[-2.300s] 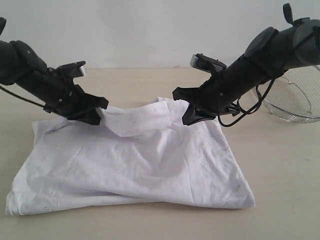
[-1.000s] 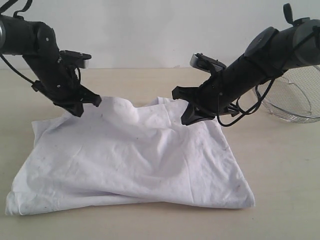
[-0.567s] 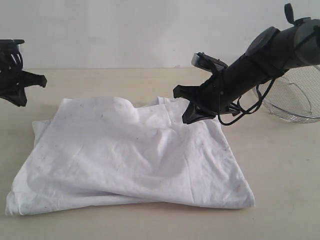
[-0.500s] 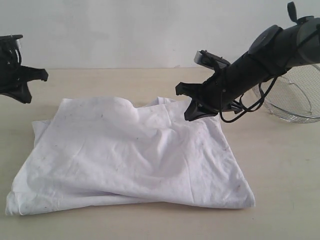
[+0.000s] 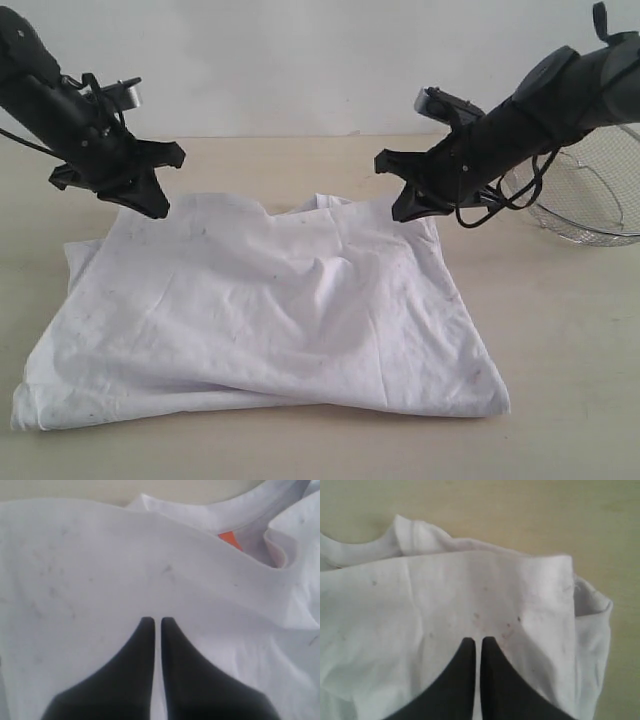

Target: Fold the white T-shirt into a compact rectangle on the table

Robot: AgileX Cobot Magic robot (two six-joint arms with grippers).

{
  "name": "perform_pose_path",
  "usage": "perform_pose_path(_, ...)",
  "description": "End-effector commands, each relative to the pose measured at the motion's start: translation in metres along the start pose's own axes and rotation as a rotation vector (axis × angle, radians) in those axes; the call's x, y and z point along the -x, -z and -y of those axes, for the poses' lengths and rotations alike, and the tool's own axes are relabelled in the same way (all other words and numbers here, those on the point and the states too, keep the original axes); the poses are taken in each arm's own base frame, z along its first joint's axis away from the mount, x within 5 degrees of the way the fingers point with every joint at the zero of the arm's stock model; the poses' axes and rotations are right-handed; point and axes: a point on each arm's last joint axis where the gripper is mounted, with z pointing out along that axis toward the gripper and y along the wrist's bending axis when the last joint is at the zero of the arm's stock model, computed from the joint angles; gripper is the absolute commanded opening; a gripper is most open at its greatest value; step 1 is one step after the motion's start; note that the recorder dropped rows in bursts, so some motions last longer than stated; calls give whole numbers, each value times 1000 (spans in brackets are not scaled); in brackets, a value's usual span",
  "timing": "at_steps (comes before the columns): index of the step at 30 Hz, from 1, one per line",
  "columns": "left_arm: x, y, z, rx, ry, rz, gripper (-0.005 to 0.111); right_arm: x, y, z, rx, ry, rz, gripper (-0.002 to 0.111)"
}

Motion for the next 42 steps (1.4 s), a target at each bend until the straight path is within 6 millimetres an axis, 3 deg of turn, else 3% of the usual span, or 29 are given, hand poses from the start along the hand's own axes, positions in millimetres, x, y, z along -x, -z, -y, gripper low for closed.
perform_pose_path(1, -2, -12, -4, 27, 16, -28, 4, 0, -5, 8, -29, 10, -2, 0)
perform_pose_path(9, -2, -26, -11, 50, 13, -34, 4, -8, -25, 24, -80, -15, -30, 0)
perform_pose_path(15, -7, -33, -27, 187, -4, -78, 4, -10, -29, 32, -138, -26, -39, 0)
perform_pose_path(22, -18, -63, -43, 219, -9, -181, 4, -13, -27, 40, -229, -1, -72, 0)
perform_pose_path(32, -25, -58, -71, 285, 19, -226, 4, -10, -17, 60, -253, -47, -76, 0)
perform_pose_path(42, -30, -48, -95, 286, 103, -242, 4, -10, -17, 60, -254, -50, -75, 0)
